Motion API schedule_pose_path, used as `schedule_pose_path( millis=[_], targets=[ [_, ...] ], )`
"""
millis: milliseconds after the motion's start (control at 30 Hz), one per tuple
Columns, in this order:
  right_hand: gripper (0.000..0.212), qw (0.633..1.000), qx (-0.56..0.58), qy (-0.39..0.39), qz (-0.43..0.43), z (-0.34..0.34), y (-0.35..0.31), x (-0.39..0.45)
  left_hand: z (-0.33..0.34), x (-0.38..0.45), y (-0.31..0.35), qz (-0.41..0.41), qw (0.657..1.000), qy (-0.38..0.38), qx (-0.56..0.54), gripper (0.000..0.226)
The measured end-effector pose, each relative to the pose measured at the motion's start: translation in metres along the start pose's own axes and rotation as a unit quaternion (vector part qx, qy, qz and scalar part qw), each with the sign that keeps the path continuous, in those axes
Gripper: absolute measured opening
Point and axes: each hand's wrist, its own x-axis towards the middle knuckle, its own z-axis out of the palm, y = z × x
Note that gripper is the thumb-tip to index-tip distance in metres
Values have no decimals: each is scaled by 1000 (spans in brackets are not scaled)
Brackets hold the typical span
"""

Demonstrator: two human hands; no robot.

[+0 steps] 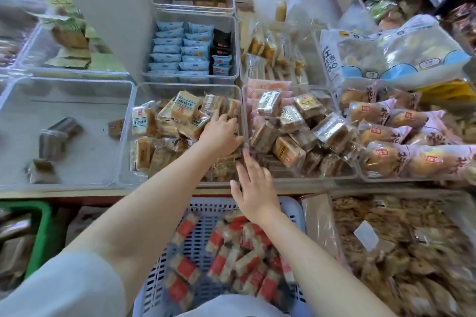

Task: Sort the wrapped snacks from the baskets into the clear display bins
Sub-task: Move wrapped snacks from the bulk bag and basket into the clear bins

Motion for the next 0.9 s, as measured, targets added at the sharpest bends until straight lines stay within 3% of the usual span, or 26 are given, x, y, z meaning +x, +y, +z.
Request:
schedule_pose_path(
  millis=[167, 333, 467, 567, 733, 800, 900],
  targets=[
    [61, 1000, 22, 12, -12, 1, 1, -2, -9, -50, 12, -2, 981, 129, -143, 35],
    [40, 991, 134, -8, -25, -22, 10, -9, 2, -120, 19, -76, 963, 145, -216, 21],
    [26, 963, 193, 186, -18, -30, 48, -62, 42, -151, 52, -82, 973, 64, -208, 18],
    [22, 952, 220, 193, 91, -27, 109, -120, 71, -152, 102, -40, 984, -31, -170, 14],
    [21, 896, 188, 137, 378, -12, 241, -211, 115, -141, 200, 71, 985, -127, -92, 22],
    [33, 866, 183, 84, 458, -5, 285, -241, 130, -140, 231, 105, 982, -133, -84, 21],
    [62, 835, 232, -13, 499, 14, 329, -267, 149, -140, 266, 109, 981, -148, -62, 20]
  ],
)
